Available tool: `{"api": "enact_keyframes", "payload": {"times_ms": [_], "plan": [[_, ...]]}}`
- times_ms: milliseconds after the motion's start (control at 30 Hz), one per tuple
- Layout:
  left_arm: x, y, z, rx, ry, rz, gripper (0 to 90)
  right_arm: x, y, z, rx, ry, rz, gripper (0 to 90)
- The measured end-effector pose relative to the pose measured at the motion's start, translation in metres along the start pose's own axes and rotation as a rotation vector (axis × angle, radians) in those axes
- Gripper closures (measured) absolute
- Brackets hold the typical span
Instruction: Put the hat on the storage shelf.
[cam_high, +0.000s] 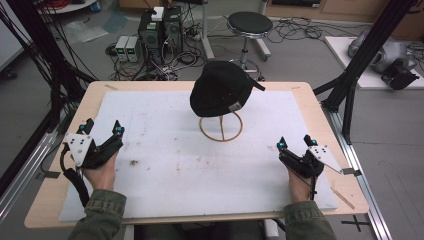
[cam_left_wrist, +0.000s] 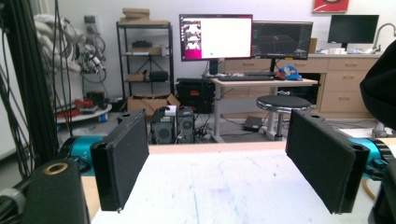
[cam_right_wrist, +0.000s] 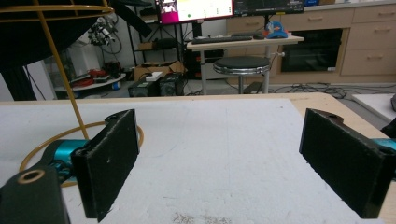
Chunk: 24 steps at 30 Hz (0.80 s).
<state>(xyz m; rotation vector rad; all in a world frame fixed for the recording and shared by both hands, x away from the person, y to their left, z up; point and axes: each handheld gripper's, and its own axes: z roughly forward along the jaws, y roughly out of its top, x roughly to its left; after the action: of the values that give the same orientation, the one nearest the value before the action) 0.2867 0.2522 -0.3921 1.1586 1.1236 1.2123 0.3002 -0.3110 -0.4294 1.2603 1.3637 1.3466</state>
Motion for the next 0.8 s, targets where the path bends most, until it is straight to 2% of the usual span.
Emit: {"api": "enact_keyframes", "payload": {"times_ms": [133,267,500,667,800], "plan": [[0.005,-0.007,-0.007,0.015,0.013,-0.009,21.5,0.000,0.000,-0.001,-0.003,-0.006,-0.006,11.2],[0.008,-0.009,-0.012,0.013,0.004,-0.023,21.5,0.001,-0.001,-0.001,0.002,-0.006,-0.005,11.2],[0.011,-0.021,-0.026,0.024,0.012,-0.016,21.6,0.001,-0.002,-0.002,0.000,-0.008,-0.007,11.2],[0.014,-0.028,-0.027,0.039,0.020,-0.019,21.6,0.000,-0.003,-0.002,0.003,-0.010,0.001,11.2],[0.013,-0.029,-0.028,0.042,0.006,-0.005,21.5,0.000,-0.003,-0.003,0.004,-0.013,0.015,11.2]]}}
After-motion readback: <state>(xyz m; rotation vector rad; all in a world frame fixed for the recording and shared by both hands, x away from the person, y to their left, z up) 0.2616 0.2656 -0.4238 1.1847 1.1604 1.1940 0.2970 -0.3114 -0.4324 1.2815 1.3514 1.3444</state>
